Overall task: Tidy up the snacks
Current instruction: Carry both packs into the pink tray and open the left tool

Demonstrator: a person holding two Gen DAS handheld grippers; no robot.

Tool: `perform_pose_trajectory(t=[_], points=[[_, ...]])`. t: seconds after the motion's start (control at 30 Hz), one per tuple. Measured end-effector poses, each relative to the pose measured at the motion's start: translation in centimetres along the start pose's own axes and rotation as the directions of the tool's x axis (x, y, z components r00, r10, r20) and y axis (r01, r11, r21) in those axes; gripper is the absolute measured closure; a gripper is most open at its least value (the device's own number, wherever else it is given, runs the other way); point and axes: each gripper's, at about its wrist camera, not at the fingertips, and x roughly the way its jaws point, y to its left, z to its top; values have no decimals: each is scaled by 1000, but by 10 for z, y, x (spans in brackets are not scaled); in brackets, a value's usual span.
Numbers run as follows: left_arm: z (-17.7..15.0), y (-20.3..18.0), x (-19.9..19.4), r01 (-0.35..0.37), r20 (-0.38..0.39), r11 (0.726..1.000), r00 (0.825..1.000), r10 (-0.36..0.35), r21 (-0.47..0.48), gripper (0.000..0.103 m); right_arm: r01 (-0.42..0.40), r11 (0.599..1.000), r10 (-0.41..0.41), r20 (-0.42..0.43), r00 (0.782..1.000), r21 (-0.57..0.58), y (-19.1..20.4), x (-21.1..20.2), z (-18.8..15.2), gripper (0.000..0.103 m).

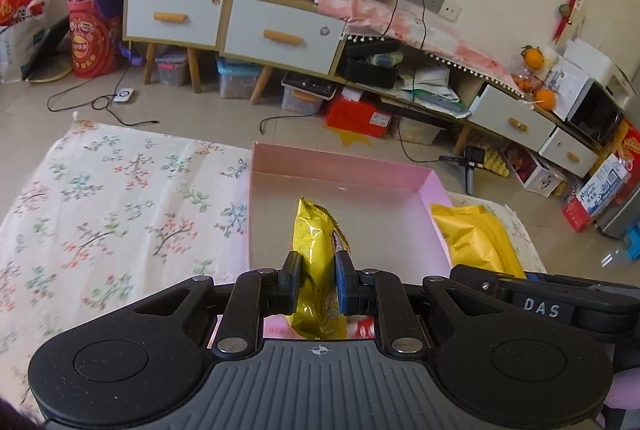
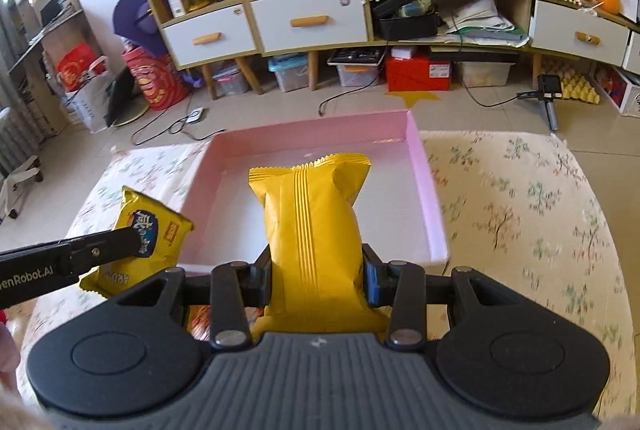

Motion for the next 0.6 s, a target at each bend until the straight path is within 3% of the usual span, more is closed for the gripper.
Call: perform_pose_trajectory(t=[0.17, 0.3, 0.6], points=[[5, 1, 36, -21, -11, 1000, 1000, 21, 1, 87, 1, 1000, -1, -5, 1000, 20, -11, 24, 14, 65], [10, -1, 56, -18, 3, 1000, 1000, 18, 25, 94, 29, 1000, -30, -24, 999, -11, -12, 42, 16, 65], [16, -6, 79, -80, -16, 993, 997, 82, 83, 93, 60, 998, -60, -43, 997, -7, -14, 61, 21, 64]])
